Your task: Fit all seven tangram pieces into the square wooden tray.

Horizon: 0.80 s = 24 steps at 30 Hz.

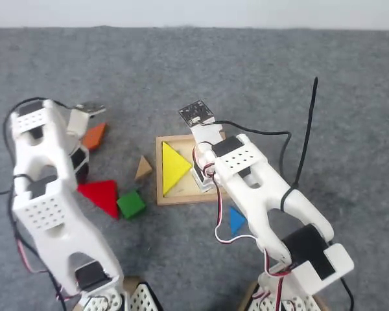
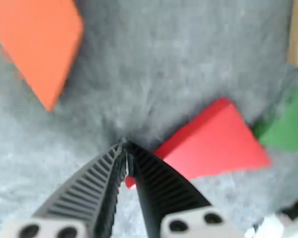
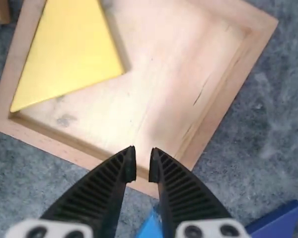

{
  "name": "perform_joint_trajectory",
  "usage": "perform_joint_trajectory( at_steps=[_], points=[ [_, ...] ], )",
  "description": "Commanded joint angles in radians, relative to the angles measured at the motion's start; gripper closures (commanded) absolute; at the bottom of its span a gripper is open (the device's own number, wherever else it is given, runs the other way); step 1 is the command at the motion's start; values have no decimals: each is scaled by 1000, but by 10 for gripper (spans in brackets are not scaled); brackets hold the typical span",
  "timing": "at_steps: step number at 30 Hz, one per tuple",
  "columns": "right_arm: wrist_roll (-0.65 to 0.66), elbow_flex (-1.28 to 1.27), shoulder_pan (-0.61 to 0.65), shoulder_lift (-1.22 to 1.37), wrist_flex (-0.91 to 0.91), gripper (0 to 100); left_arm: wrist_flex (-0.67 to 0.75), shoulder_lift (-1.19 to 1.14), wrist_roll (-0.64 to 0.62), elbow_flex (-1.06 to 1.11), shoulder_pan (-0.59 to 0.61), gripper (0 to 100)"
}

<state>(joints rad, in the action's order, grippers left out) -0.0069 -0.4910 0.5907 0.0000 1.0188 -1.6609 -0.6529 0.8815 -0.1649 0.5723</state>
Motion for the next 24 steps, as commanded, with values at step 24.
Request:
perform_joint_trajectory(
  at_steps=[24],
  points=[
    [9, 35, -15, -50, -39, 943, 479, 1054, 410, 1003, 34, 861]
  ],
)
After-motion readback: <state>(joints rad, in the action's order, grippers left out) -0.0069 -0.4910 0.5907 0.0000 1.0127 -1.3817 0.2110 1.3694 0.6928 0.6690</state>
